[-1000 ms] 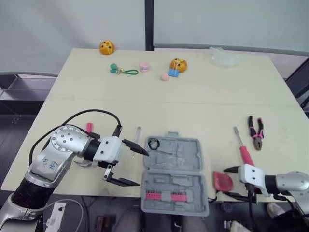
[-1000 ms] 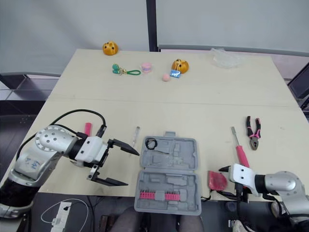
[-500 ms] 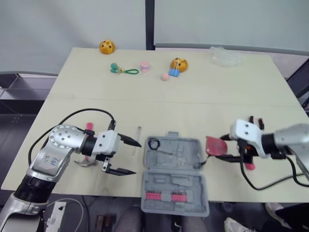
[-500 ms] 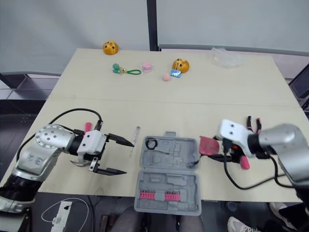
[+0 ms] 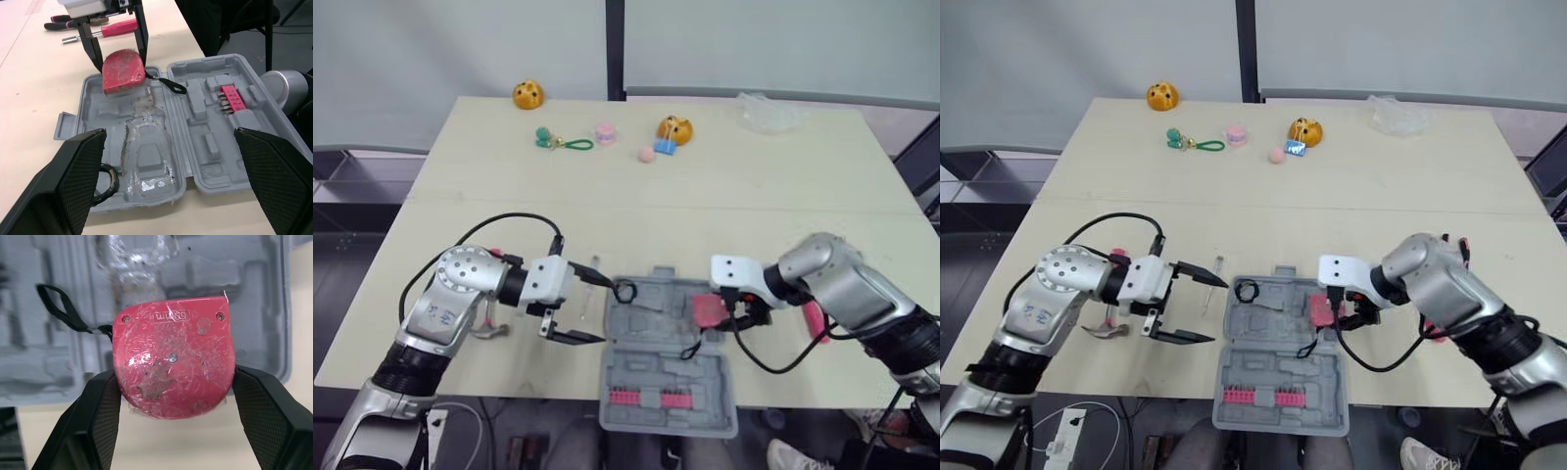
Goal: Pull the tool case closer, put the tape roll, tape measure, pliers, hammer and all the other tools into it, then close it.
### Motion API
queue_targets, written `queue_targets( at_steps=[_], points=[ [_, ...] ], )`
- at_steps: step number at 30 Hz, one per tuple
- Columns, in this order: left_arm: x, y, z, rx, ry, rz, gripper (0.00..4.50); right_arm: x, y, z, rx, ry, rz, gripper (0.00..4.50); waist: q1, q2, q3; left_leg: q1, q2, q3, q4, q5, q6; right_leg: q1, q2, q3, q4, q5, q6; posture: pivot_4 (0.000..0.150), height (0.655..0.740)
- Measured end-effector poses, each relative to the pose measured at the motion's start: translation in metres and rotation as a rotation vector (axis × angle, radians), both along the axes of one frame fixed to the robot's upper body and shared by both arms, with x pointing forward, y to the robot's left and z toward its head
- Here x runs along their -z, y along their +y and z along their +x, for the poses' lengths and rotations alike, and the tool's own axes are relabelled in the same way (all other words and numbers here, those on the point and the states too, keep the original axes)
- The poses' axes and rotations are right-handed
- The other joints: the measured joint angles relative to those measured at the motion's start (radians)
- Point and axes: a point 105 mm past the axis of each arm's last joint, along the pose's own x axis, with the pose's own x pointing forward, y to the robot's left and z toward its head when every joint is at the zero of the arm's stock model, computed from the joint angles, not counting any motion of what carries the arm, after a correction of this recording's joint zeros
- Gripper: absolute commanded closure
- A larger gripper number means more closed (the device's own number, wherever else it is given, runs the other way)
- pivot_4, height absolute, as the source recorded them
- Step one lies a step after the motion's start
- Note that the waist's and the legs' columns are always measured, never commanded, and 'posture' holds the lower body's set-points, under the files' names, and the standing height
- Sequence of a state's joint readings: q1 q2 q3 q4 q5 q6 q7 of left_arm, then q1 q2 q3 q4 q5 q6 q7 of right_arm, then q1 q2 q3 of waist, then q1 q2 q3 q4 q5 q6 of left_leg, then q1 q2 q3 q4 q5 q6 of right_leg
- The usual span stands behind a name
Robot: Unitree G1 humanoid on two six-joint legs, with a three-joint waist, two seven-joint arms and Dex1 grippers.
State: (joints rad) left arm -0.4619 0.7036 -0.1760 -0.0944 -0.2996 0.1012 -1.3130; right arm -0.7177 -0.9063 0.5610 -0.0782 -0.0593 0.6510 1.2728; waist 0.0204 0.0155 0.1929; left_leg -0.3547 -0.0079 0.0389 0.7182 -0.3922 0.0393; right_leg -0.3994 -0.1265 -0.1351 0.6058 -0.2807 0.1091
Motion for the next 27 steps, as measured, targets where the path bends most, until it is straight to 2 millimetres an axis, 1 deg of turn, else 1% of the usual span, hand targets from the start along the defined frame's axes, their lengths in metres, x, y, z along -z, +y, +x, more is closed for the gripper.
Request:
queue_targets(
  at_steps=[4,11,15,17,18,19,22,25,27],
  points=[
    [0.003,0.002,0.003,-0.013,0.01,-0.002,0.0,0.003,0.002,0.009,0.006,-0.029,-0.012,1.56,0.0,0.0,0.0,0.0,0.0,0.0,0.0,0.0,0.0,0.0,0.001,-0.001,0.0,0.0,0.0,0.15,0.74],
    [0.002,-0.001,0.004,-0.001,-0.005,-0.009,0.0,0.005,0.012,0.011,-0.023,-0.05,-0.007,1.56,-0.001,0.0,0.0,0.0,0.0,0.001,0.0,0.0,0.0,-0.001,0.001,0.0,0.001,0.0,0.0,0.15,0.74],
    [0.0,-0.001,0.005,0.004,-0.015,-0.007,0.0,0.005,0.013,0.011,-0.025,-0.052,-0.007,1.56,0.0,0.0,0.0,0.0,0.0,0.001,0.0,0.0,0.0,-0.001,0.001,-0.001,0.001,0.0,0.0,0.15,0.74],
    [0.001,0.0,0.007,-0.001,-0.012,-0.008,0.0,0.005,0.013,0.011,-0.023,-0.055,-0.008,0.54,-0.001,0.0,0.0,0.0,0.0,0.001,0.0,0.0,0.0,-0.001,0.001,-0.001,0.001,0.0,0.0,0.15,0.74],
    [0.001,0.0,0.008,-0.003,-0.01,-0.008,0.0,0.004,0.013,0.011,-0.021,-0.058,-0.005,0.23,-0.001,0.0,0.0,0.0,0.0,0.001,0.0,0.0,0.0,-0.002,0.001,-0.001,0.001,0.0,0.0,0.15,0.74],
    [0.001,0.0,0.008,-0.003,-0.01,-0.007,0.0,0.003,0.013,0.011,-0.018,-0.062,0.0,0.09,-0.001,0.0,0.0,0.0,0.0,0.001,0.0,0.0,0.0,-0.002,0.001,-0.001,0.001,0.0,0.0,0.15,0.74],
    [0.001,-0.001,0.008,-0.001,-0.013,-0.007,0.0,-0.006,0.011,0.009,-0.007,-0.087,0.031,0.09,0.001,0.0,0.0,-0.001,0.0,0.001,0.0,0.0,0.0,-0.002,0.001,-0.001,0.001,0.0,0.0,0.15,0.74],
    [0.0,-0.001,0.008,-0.001,-0.016,-0.006,0.0,-0.014,-0.001,-0.002,-0.001,-0.102,0.071,0.09,0.006,0.0,0.0,-0.001,0.0,0.0,0.0,0.0,0.0,-0.002,0.001,0.0,0.001,0.0,0.0,0.15,0.74],
    [0.0,0.0,0.008,-0.001,-0.017,-0.006,0.0,-0.02,-0.007,-0.01,0.025,-0.104,0.17,0.09,0.004,0.0,0.0,-0.001,0.0,0.0,0.0,0.0,0.0,-0.002,0.001,-0.001,0.0,0.0,0.0,0.15,0.74]
  ],
)
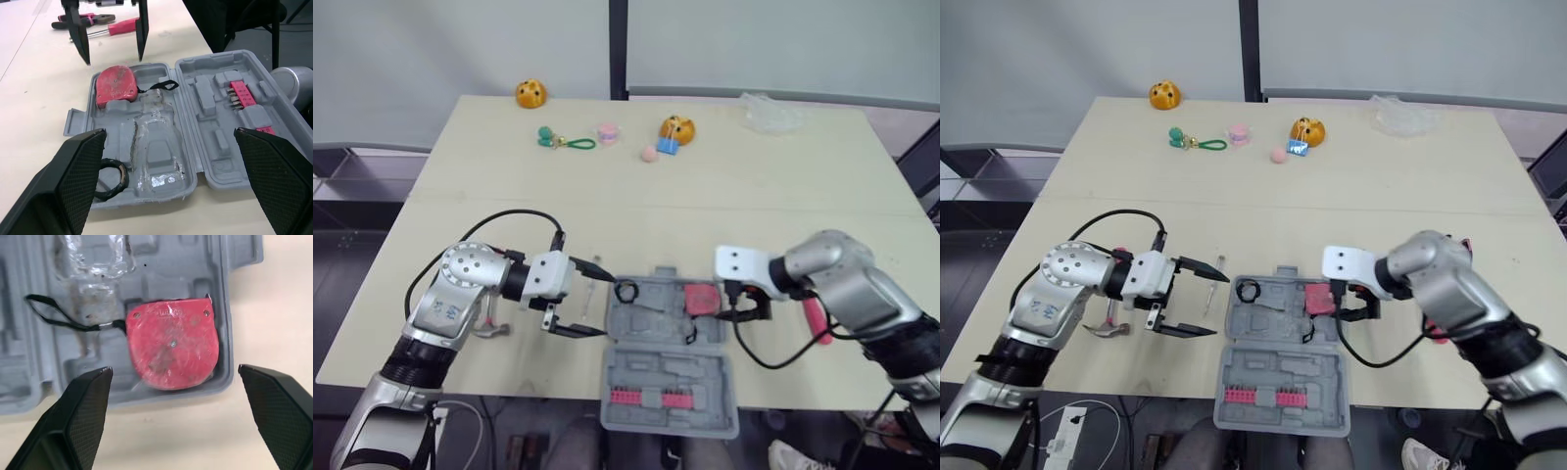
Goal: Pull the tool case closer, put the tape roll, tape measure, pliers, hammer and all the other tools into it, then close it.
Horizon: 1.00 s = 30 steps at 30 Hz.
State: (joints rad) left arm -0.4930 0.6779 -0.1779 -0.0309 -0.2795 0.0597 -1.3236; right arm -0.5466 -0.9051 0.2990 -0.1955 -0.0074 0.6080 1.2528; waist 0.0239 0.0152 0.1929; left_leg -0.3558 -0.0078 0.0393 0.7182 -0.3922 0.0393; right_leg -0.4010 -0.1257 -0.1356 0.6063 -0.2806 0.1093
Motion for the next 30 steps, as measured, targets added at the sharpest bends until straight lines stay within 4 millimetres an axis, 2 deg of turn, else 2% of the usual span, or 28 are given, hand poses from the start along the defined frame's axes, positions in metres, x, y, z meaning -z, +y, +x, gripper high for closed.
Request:
queue_targets(
  at_steps=[2,3,5,7,10,15,19,30],
  points=[
    [0.0,0.0,0.0,0.001,-0.002,0.0,0.0,-0.002,0.0,-0.002,0.016,-0.004,0.079,0.63,-0.001,0.0,0.0,0.001,0.0,0.001,0.0,0.0,0.0,0.0,0.0,0.0,0.001,0.0,0.0,0.15,0.74],
    [0.0,0.0,0.0,0.001,-0.003,-0.001,0.0,-0.005,0.002,0.001,0.042,-0.035,0.19,0.9,-0.003,-0.002,-0.001,0.001,0.001,0.001,0.0,0.0,0.0,0.0,0.001,0.0,0.001,0.0,0.0,0.15,0.74],
    [-0.001,-0.001,0.0,0.004,-0.004,-0.005,0.0,-0.004,0.006,0.003,0.076,-0.065,0.36,1.81,-0.006,-0.002,-0.001,0.003,0.002,0.002,-0.001,0.0,-0.001,0.001,0.002,0.0,0.001,0.0,0.0,0.15,0.74],
    [-0.001,-0.001,0.0,0.003,-0.004,-0.005,0.0,0.006,0.005,0.0,0.097,-0.065,0.419,2.8,-0.005,-0.002,-0.001,0.003,0.002,0.003,-0.001,0.0,-0.001,0.0,0.002,0.001,0.001,0.0,0.0,0.15,0.74],
    [-0.001,-0.001,0.0,0.003,-0.004,-0.006,0.0,0.02,0.003,-0.003,0.118,-0.076,0.468,2.8,-0.003,-0.002,-0.001,0.003,0.001,0.003,-0.001,0.0,-0.001,0.0,0.002,0.001,0.001,0.0,0.0,0.15,0.74],
    [-0.001,-0.002,0.0,-0.001,0.007,-0.006,0.0,0.028,0.006,-0.001,0.139,-0.114,0.523,2.8,-0.003,-0.001,-0.001,0.003,0.001,0.003,-0.001,0.0,-0.001,0.0,0.002,0.001,0.001,0.0,0.0,0.15,0.74],
    [-0.003,-0.003,0.001,0.002,0.0,-0.008,0.0,0.033,0.002,0.002,0.161,-0.132,0.531,2.8,-0.003,-0.002,-0.001,0.003,0.002,0.003,-0.001,0.0,-0.001,0.0,0.002,0.001,0.001,0.0,0.0,0.15,0.74],
    [-0.01,-0.01,0.004,0.014,-0.016,-0.028,0.0,0.067,-0.003,0.002,0.265,-0.087,0.505,2.8,-0.003,-0.003,-0.002,0.004,0.002,0.003,-0.001,0.0,-0.001,0.001,0.003,0.002,0.002,0.0,0.0,0.15,0.74]
  ],
)
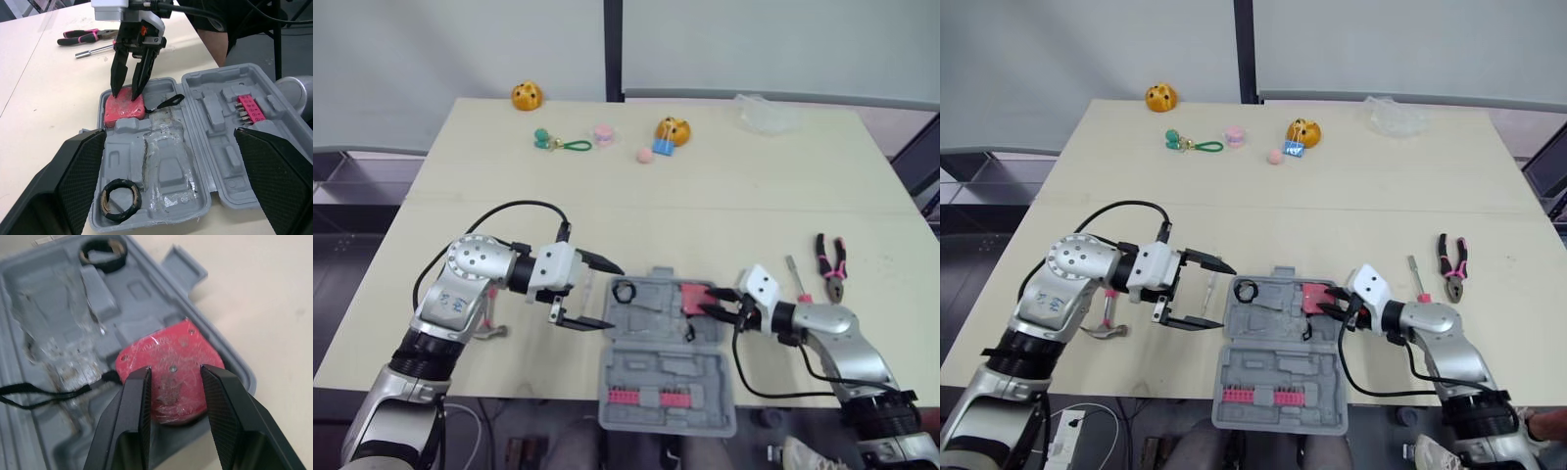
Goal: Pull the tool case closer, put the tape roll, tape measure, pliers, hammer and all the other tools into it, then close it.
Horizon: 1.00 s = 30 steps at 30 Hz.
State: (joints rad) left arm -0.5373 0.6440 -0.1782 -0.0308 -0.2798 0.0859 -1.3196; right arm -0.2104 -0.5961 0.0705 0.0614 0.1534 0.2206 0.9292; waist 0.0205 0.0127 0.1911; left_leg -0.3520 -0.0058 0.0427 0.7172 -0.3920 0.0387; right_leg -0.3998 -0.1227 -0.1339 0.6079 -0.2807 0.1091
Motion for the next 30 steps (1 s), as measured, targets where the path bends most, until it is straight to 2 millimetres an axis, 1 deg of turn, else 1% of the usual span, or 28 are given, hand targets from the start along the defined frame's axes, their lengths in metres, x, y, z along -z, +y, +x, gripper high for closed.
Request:
queue_targets(
  at_steps=[4,8,10,13,14,15,16,17,18,19,20,22,23,24,25,26,27,29,30],
  points=[
    [0.0,-0.001,0.001,-0.005,-0.001,-0.005,0.0,0.009,0.002,-0.001,0.052,0.008,0.027,2.8,0.0,-0.006,-0.005,0.008,0.001,-0.002,-0.002,0.0,-0.001,0.009,0.001,0.002,-0.002,0.0,0.0,0.15,0.74],
    [0.0,-0.001,0.002,-0.018,0.005,-0.012,0.0,0.009,0.004,-0.002,0.081,0.008,0.046,2.8,0.0,-0.008,-0.007,0.011,0.001,-0.002,-0.002,-0.001,-0.002,0.011,0.001,0.008,-0.003,-0.001,-0.001,0.15,0.74],
    [-0.001,-0.001,0.003,-0.04,0.015,-0.029,0.0,0.003,0.004,-0.003,0.096,-0.008,0.064,2.8,0.0,-0.007,-0.006,0.01,0.001,-0.002,-0.003,-0.001,-0.002,0.009,0.001,0.008,-0.002,-0.001,-0.001,0.15,0.74],
    [0.007,0.007,0.004,-0.133,0.066,-0.078,0.0,-0.005,0.002,-0.008,0.121,0.001,0.094,2.8,0.0,-0.004,-0.004,0.006,0.001,-0.002,-0.002,-0.001,-0.002,0.005,0.001,0.009,-0.002,-0.001,-0.001,0.15,0.74],
    [0.01,0.01,0.003,-0.169,0.083,-0.097,0.0,-0.012,-0.001,-0.012,0.131,0.003,0.105,2.57,0.0,-0.001,-0.003,0.003,0.001,-0.002,-0.002,-0.001,-0.002,0.003,0.001,0.009,-0.002,-0.001,-0.001,0.15,0.74],
    [0.014,0.017,0.002,-0.225,0.106,-0.124,0.0,-0.024,-0.01,-0.016,0.144,-0.003,0.111,2.25,-0.001,0.002,-0.002,0.0,0.001,-0.002,0.0,-0.001,-0.002,0.001,0.0,0.009,-0.002,-0.001,-0.001,0.15,0.74],
    [0.018,0.024,0.001,-0.278,0.129,-0.141,0.0,-0.035,-0.02,-0.019,0.162,-0.018,0.104,2.0,0.0,0.003,-0.001,-0.001,0.001,-0.002,-0.001,-0.001,-0.001,0.0,-0.001,0.008,-0.001,-0.001,-0.001,0.15,0.74],
    [0.022,0.035,0.001,-0.356,0.161,-0.171,0.0,-0.047,-0.037,-0.025,0.186,-0.031,0.081,1.46,0.002,0.003,-0.001,-0.001,0.001,-0.003,-0.001,-0.001,-0.001,-0.001,-0.001,0.007,-0.001,-0.001,-0.001,0.15,0.74],
    [0.027,0.049,0.002,-0.437,0.186,-0.19,0.0,-0.056,-0.055,-0.031,0.216,-0.039,0.045,1.01,0.003,0.003,-0.001,-0.001,0.001,-0.003,-0.001,-0.001,-0.001,0.0,-0.001,0.007,-0.001,-0.001,-0.001,0.15,0.74],
    [0.03,0.062,0.003,-0.513,0.206,-0.207,0.0,-0.062,-0.072,-0.037,0.245,-0.037,0.011,0.5,0.006,0.002,-0.001,-0.001,0.001,-0.004,-0.001,-0.001,-0.001,0.001,0.0,0.006,-0.002,-0.001,-0.001,0.15,0.74],
    [0.033,0.076,0.002,-0.586,0.221,-0.221,0.0,-0.065,-0.087,-0.044,0.271,-0.028,-0.021,0.09,0.007,0.002,-0.001,0.0,0.001,-0.004,-0.001,-0.001,-0.001,0.002,0.0,0.006,-0.003,-0.001,-0.001,0.15,0.74],
    [0.038,0.11,-0.002,-0.748,0.246,-0.24,0.0,-0.064,-0.121,-0.061,0.344,0.027,-0.067,0.09,0.007,0.001,-0.001,0.001,0.001,-0.004,-0.001,-0.001,-0.001,0.004,-0.001,0.005,-0.004,-0.001,-0.001,0.15,0.74],
    [0.04,0.126,-0.005,-0.818,0.255,-0.243,0.0,-0.062,-0.14,-0.068,0.394,0.055,-0.088,0.09,0.007,0.001,-0.001,0.001,0.0,-0.004,-0.002,-0.001,0.0,0.004,-0.002,0.006,-0.004,-0.001,-0.001,0.15,0.74],
    [0.044,0.146,-0.01,-0.896,0.266,-0.236,0.0,-0.061,-0.164,-0.077,0.465,0.082,-0.108,0.09,0.006,0.001,-0.001,0.001,0.0,-0.004,-0.002,-0.002,0.0,0.004,-0.005,0.006,-0.005,-0.001,-0.001,0.15,0.74],
    [0.046,0.161,-0.013,-0.953,0.271,-0.232,0.0,-0.062,-0.18,-0.082,0.512,0.09,-0.123,0.09,0.004,0.001,-0.001,0.001,0.0,-0.003,-0.002,-0.002,0.0,0.004,-0.006,0.005,-0.005,-0.001,-0.001,0.15,0.74],
    [0.048,0.179,-0.017,-1.027,0.275,-0.226,0.0,-0.063,-0.2,-0.09,0.569,0.099,-0.138,0.09,0.003,0.001,-0.001,0.002,0.0,-0.003,-0.003,-0.002,0.0,0.004,-0.007,0.005,-0.005,-0.001,-0.001,0.15,0.74],
    [0.051,0.197,-0.022,-1.096,0.277,-0.216,0.0,-0.066,-0.216,-0.097,0.622,0.098,-0.149,0.09,0.003,0.001,-0.001,0.002,0.0,-0.003,-0.003,-0.002,0.0,0.004,-0.007,0.005,-0.006,-0.001,-0.001,0.15,0.74],
    [0.054,0.227,-0.032,-1.205,0.268,-0.189,0.0,-0.068,-0.242,-0.109,0.693,0.107,-0.177,0.09,0.001,0.001,-0.001,0.003,0.0,-0.003,-0.004,-0.002,0.0,0.004,-0.007,0.005,-0.006,-0.001,-0.002,0.15,0.74],
    [0.056,0.247,-0.04,-1.272,0.269,-0.176,0.0,-0.071,-0.255,-0.116,0.736,0.103,-0.188,0.09,0.0,0.001,-0.001,0.003,0.0,-0.003,-0.005,-0.002,0.0,0.004,-0.008,0.005,-0.006,-0.001,-0.002,0.15,0.74]
  ],
)
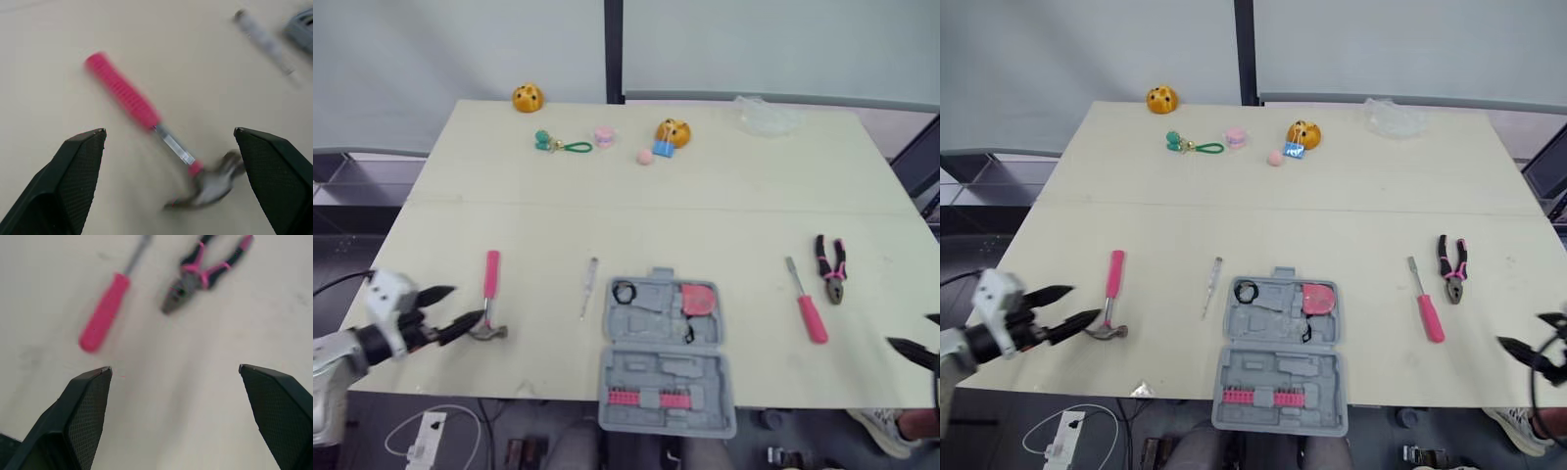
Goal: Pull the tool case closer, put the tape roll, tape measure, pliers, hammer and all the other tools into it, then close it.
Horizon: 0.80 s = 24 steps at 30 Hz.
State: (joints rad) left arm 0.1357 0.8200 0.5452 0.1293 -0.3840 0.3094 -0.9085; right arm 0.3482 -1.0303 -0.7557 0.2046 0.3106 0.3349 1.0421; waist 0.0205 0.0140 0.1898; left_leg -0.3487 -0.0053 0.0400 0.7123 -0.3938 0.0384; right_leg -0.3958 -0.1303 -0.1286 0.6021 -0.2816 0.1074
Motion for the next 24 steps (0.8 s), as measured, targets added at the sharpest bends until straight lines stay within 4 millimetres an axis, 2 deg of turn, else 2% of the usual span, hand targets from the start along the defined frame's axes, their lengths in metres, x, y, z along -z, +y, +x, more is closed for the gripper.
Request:
queue_targets(
  at_steps=[3,5,8,11,18,20,24],
  points=[
    [-0.003,0.04,-0.017,-0.141,0.002,0.013,0.0,0.002,-0.023,-0.014,0.091,0.002,-0.001,0.09,-0.004,0.0,0.0,0.004,0.0,0.002,-0.003,0.0,0.0,0.002,-0.002,0.001,-0.002,0.0,0.0,0.15,0.74],
    [-0.004,0.05,-0.021,-0.185,-0.011,0.008,0.0,0.0,-0.027,-0.011,0.106,-0.025,0.002,0.09,-0.008,0.0,0.0,0.009,0.0,0.004,-0.005,0.0,-0.001,0.004,-0.003,0.004,-0.005,0.0,0.0,0.15,0.74],
    [-0.005,0.055,-0.021,-0.212,-0.022,-0.001,0.0,-0.007,-0.026,-0.002,0.105,-0.067,0.0,0.09,-0.01,0.001,0.0,0.013,0.0,0.007,-0.013,0.0,-0.002,0.003,-0.004,0.007,-0.005,0.0,-0.001,0.15,0.74],
    [-0.011,0.046,-0.014,-0.184,-0.04,-0.024,0.0,-0.012,-0.014,0.012,0.077,-0.11,0.023,0.09,-0.01,0.001,0.0,0.013,0.001,0.007,-0.014,0.0,-0.003,0.002,-0.003,0.007,-0.003,-0.001,-0.002,0.15,0.74],
    [-0.029,-0.046,0.018,0.145,-0.079,-0.136,0.0,-0.013,0.04,0.054,0.064,-0.156,0.18,0.09,-0.009,0.002,0.0,0.013,0.001,0.007,-0.014,0.0,-0.004,0.002,-0.003,0.007,-0.001,-0.001,-0.002,0.15,0.74],
    [-0.036,-0.085,0.026,0.284,-0.088,-0.165,0.0,-0.013,0.057,0.07,0.086,-0.154,0.235,0.09,-0.009,0.002,0.0,0.012,0.001,0.007,-0.013,0.0,-0.004,0.002,-0.002,0.008,0.001,-0.001,-0.002,0.15,0.74],
    [-0.051,-0.147,0.026,0.542,-0.1,-0.173,0.0,-0.002,0.073,0.087,0.159,-0.118,0.293,0.09,-0.006,0.002,0.0,0.012,0.0,0.009,-0.013,0.001,-0.003,0.001,-0.001,0.008,0.001,-0.001,-0.002,0.15,0.74]
  ],
)
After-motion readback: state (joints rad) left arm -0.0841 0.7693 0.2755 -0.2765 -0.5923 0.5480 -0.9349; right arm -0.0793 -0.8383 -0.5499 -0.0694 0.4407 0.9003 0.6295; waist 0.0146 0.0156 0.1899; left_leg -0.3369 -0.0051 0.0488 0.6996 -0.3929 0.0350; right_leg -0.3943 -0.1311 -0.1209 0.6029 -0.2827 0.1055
